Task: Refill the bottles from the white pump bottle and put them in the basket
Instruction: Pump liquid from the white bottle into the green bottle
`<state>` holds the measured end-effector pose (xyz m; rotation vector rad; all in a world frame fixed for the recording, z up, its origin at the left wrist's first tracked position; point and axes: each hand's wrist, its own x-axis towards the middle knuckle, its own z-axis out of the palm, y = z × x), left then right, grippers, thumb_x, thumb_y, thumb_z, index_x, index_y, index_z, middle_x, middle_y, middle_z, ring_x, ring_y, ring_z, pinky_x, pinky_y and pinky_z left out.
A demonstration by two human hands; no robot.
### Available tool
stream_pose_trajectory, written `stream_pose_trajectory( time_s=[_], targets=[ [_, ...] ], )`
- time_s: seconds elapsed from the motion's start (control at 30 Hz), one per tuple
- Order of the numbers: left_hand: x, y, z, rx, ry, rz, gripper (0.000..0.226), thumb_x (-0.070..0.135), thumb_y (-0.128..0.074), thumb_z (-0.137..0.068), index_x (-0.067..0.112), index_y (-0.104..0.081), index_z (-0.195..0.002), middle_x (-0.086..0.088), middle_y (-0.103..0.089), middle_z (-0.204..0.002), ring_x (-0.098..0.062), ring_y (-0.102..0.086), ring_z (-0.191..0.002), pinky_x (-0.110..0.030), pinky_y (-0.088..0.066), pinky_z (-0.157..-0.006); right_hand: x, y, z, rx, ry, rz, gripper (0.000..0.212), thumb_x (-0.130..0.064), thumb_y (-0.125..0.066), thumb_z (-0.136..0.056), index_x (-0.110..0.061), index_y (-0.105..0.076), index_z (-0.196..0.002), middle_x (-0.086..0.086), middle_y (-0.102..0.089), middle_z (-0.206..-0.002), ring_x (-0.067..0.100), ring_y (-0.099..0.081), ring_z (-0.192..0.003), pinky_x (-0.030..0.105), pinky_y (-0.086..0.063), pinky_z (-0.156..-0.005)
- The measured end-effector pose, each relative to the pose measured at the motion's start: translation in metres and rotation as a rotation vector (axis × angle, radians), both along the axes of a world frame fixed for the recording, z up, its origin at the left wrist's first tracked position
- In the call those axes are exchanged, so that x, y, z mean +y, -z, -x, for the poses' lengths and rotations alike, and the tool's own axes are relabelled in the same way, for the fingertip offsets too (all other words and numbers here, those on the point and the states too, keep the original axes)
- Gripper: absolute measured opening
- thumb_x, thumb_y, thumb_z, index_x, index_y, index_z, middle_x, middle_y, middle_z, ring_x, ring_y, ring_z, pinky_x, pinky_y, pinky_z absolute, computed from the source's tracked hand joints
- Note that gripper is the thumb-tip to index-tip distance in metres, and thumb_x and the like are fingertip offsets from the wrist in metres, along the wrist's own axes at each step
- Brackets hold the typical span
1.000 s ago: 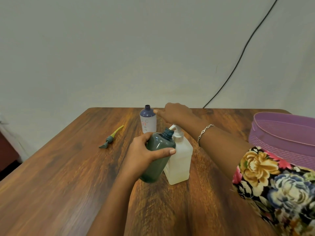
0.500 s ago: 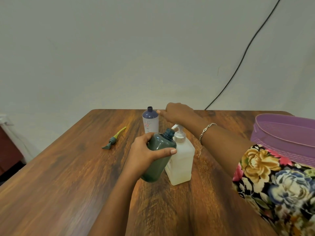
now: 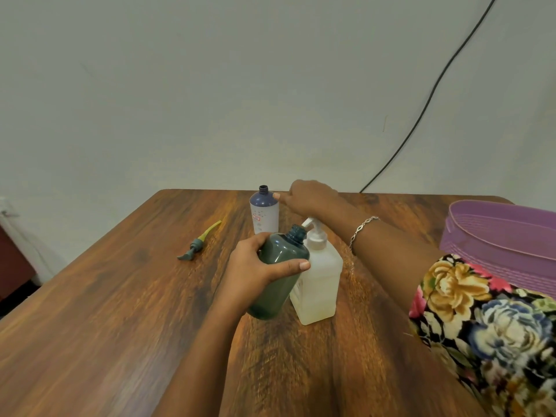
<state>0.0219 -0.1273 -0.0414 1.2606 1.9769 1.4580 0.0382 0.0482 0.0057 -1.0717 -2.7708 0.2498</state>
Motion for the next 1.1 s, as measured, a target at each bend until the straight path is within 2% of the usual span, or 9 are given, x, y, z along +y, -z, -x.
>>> stream_pose_trajectory(
  time_s=[0.27,0.4,0.5,0.6,0.7,0.83,0.9,1.0,1.1],
  targets=[
    [0.004,0.0,-0.001,-0.002,-0.017,-0.011,0.074,0.058,-0.073,-0.046,0.024,-0.054,-0.109,0.011,-0.059,-0.1,-0.007,-0.057,-0.091,-0.017,-0.044,-0.069,-0.006,-0.004,-0.002,0.02,0.009,-0.043,0.048,-0.054,-0.035,-0.095,-0.02,-0.031,-0.062,0.0,-0.04,-0.068,0.024,-0.05,-0.085,0.04,-0.041,-0.086],
    [0.007,0.006,-0.001,0.023,-0.026,0.005,0.086,0.066,-0.073,-0.043,0.023,-0.056,-0.115,0.008,-0.061,-0.106,-0.011,-0.058,-0.096,-0.021,-0.048,-0.074,-0.007,0.005,-0.007,0.025,0.001,-0.052,0.05,-0.053,-0.034,-0.096,-0.017,-0.031,-0.061,0.0,-0.04,-0.064,0.022,-0.05,-0.079,0.034,-0.041,-0.072],
    [0.006,0.003,-0.001,0.011,-0.029,-0.005,0.072,0.063,-0.079,-0.047,0.028,-0.054,-0.105,0.012,-0.06,-0.098,-0.009,-0.057,-0.093,-0.019,-0.046,-0.071,-0.008,0.002,-0.006,0.031,-0.006,-0.039,0.05,-0.053,-0.034,-0.096,-0.017,-0.031,-0.062,-0.001,-0.039,-0.064,0.021,-0.048,-0.079,0.03,-0.038,-0.065],
    [0.003,0.003,-0.004,0.008,-0.008,0.004,0.069,0.057,-0.067,-0.046,0.025,-0.055,-0.106,0.014,-0.058,-0.095,-0.006,-0.056,-0.089,-0.016,-0.042,-0.066,-0.005,0.0,-0.008,0.045,0.006,0.021,0.05,-0.056,-0.036,-0.094,-0.017,-0.037,-0.063,0.0,-0.048,-0.071,0.024,-0.054,-0.083,0.034,-0.045,-0.078],
    [0.003,0.002,-0.004,0.024,-0.01,-0.011,0.08,0.058,-0.066,-0.046,0.021,-0.056,-0.116,0.01,-0.06,-0.102,-0.007,-0.057,-0.092,-0.015,-0.043,-0.067,-0.003,-0.007,-0.008,0.068,0.037,0.041,0.049,-0.056,-0.035,-0.094,-0.015,-0.043,-0.068,0.004,-0.056,-0.086,0.026,-0.058,-0.09,0.038,-0.046,-0.086],
    [0.006,-0.004,-0.001,0.029,-0.006,-0.015,0.081,0.068,-0.076,-0.044,0.027,-0.054,-0.111,0.016,-0.057,-0.097,-0.006,-0.057,-0.092,-0.017,-0.044,-0.069,-0.006,-0.008,-0.01,0.064,0.085,-0.042,0.036,-0.045,-0.038,-0.098,-0.014,-0.047,-0.081,0.005,-0.059,-0.096,0.021,-0.051,-0.083,0.031,-0.041,-0.071],
    [0.008,-0.001,-0.001,0.041,-0.005,0.001,0.085,0.073,-0.068,-0.038,0.029,-0.054,-0.11,0.016,-0.058,-0.099,-0.006,-0.057,-0.093,-0.019,-0.046,-0.071,-0.008,-0.004,-0.014,0.052,0.093,-0.078,0.028,-0.036,-0.039,-0.099,-0.014,-0.054,-0.094,0.006,-0.06,-0.102,0.022,-0.051,-0.085,0.031,-0.038,-0.07],
    [0.008,0.004,-0.003,0.033,0.0,0.007,0.094,0.071,-0.062,-0.035,0.024,-0.056,-0.116,0.009,-0.061,-0.104,-0.01,-0.058,-0.097,-0.02,-0.047,-0.073,-0.011,0.003,-0.015,0.024,0.083,-0.088,0.032,-0.038,-0.036,-0.1,-0.013,-0.055,-0.105,0.006,-0.057,-0.098,0.023,-0.05,-0.086,0.032,-0.038,-0.072],
    [0.007,0.002,-0.001,0.038,-0.008,-0.002,0.081,0.071,-0.064,-0.037,0.029,-0.055,-0.105,0.013,-0.06,-0.098,-0.008,-0.058,-0.091,-0.018,-0.046,-0.069,-0.013,0.002,-0.013,0.04,0.07,-0.105,0.029,-0.036,-0.038,-0.1,-0.013,-0.056,-0.105,0.004,-0.055,-0.095,0.025,-0.055,-0.092,0.032,-0.038,-0.072]
  ],
)
